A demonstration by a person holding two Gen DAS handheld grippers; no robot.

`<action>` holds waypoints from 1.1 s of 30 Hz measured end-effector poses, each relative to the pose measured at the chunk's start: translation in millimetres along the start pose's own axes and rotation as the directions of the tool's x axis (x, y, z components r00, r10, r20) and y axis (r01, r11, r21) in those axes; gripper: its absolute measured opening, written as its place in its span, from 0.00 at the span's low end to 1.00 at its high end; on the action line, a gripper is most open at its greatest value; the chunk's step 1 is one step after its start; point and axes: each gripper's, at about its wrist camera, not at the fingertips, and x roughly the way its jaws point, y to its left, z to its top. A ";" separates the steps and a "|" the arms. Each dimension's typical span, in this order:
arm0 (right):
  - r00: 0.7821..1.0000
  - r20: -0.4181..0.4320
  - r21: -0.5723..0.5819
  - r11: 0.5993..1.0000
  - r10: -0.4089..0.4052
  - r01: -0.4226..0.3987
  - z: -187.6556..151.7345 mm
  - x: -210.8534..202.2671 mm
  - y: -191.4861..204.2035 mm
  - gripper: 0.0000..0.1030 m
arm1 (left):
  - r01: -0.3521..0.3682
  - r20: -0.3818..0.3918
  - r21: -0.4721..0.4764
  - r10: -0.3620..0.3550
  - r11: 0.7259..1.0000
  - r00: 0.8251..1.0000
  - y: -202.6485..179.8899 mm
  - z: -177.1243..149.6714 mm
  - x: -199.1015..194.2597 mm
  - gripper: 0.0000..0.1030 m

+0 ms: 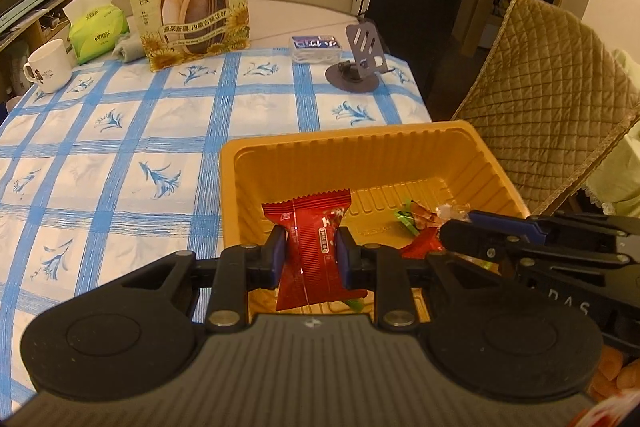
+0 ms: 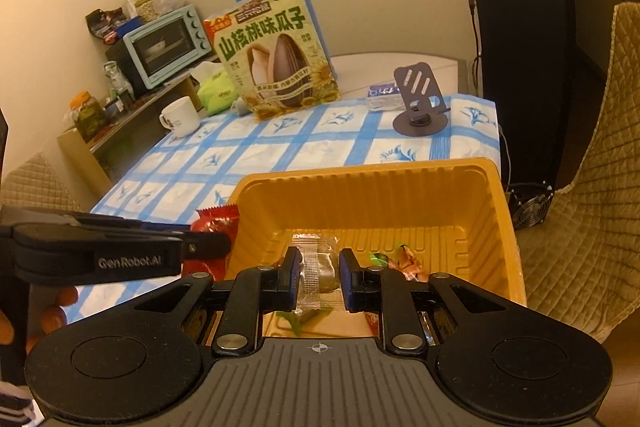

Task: Organize snacks
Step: 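Carry both packets over the orange tray and open both tools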

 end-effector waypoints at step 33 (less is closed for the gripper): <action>0.999 -0.043 0.092 0.996 0.014 -0.010 24.9 42.8 -25.3 0.21 | -0.040 -0.034 -0.002 0.040 0.999 0.999 6.3 11.6 27.4 0.31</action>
